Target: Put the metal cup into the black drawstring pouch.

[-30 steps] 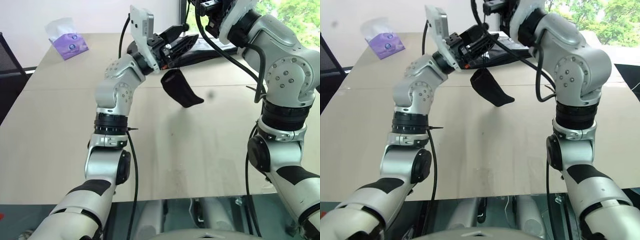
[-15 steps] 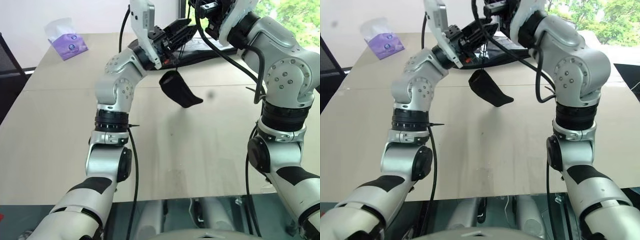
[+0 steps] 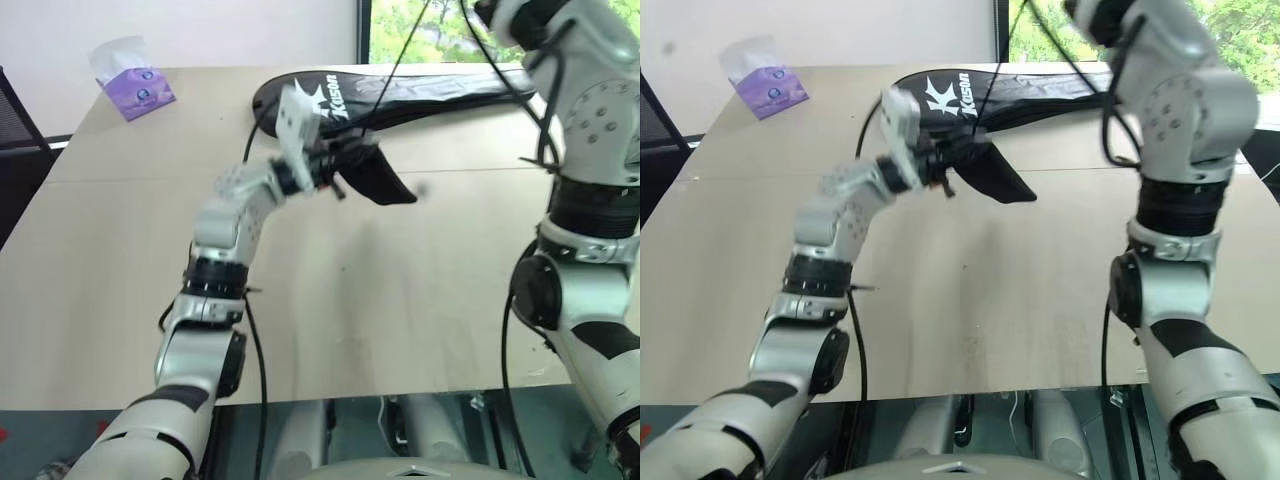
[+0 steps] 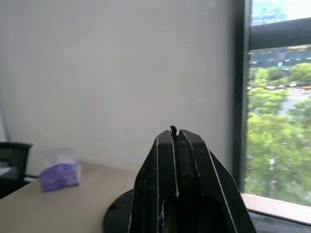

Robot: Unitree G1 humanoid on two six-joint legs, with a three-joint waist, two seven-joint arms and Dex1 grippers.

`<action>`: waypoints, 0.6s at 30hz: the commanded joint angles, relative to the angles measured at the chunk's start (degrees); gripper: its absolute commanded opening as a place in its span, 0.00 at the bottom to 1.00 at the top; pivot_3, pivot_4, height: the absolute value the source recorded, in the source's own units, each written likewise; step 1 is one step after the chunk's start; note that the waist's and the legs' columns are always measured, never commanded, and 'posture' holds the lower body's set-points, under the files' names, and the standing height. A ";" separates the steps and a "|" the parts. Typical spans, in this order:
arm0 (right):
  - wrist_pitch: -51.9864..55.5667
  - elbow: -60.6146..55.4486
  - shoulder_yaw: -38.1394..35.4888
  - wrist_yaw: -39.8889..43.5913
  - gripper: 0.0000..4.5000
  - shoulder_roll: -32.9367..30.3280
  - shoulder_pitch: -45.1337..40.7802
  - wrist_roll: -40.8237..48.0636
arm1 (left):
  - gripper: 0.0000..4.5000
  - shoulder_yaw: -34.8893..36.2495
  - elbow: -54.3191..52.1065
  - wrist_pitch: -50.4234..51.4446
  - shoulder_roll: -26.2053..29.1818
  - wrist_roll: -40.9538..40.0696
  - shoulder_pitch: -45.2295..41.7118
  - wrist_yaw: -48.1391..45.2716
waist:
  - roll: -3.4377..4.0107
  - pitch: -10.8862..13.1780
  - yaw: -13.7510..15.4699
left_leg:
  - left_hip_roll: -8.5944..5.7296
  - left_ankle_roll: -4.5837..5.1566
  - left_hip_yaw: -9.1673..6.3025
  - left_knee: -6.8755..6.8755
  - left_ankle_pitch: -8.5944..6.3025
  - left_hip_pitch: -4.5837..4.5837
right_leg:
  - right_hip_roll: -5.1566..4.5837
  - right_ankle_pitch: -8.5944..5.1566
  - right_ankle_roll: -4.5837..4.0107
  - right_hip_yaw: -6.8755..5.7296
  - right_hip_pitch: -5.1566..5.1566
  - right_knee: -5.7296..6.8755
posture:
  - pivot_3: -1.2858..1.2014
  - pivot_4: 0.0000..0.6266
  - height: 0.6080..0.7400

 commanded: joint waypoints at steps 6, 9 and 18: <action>-0.20 -5.27 -0.10 1.87 0.00 -1.09 3.45 0.95 | 0.04 1.15 0.69 -3.55 0.46 2.76 2.57 0.83 | -0.01 -0.03 0.03 | 0.02 0.01 0.02 0.01 -0.01 0.01 | -0.02 0.00 0.00 0.03 0.01 0.03 | 0.52 0.24 1.00; 3.39 -11.19 3.17 5.26 0.00 -2.17 9.26 2.21 | 0.04 2.44 -2.05 -2.08 0.31 0.34 3.88 0.04 | -0.01 -0.03 0.06 | 0.04 0.01 0.03 0.03 -0.01 -0.02 | -0.02 0.00 0.00 0.06 0.01 0.05 | 0.52 0.24 1.00; 7.30 -41.22 6.21 11.59 0.66 -8.46 46.47 5.66 | 0.64 12.14 -20.66 6.26 7.49 -5.82 22.71 3.02 | -0.09 -0.13 0.03 | 0.09 0.03 -0.10 -0.07 -0.02 -0.05 | -0.11 0.00 0.00 0.16 0.03 -0.04 | 0.52 0.24 1.00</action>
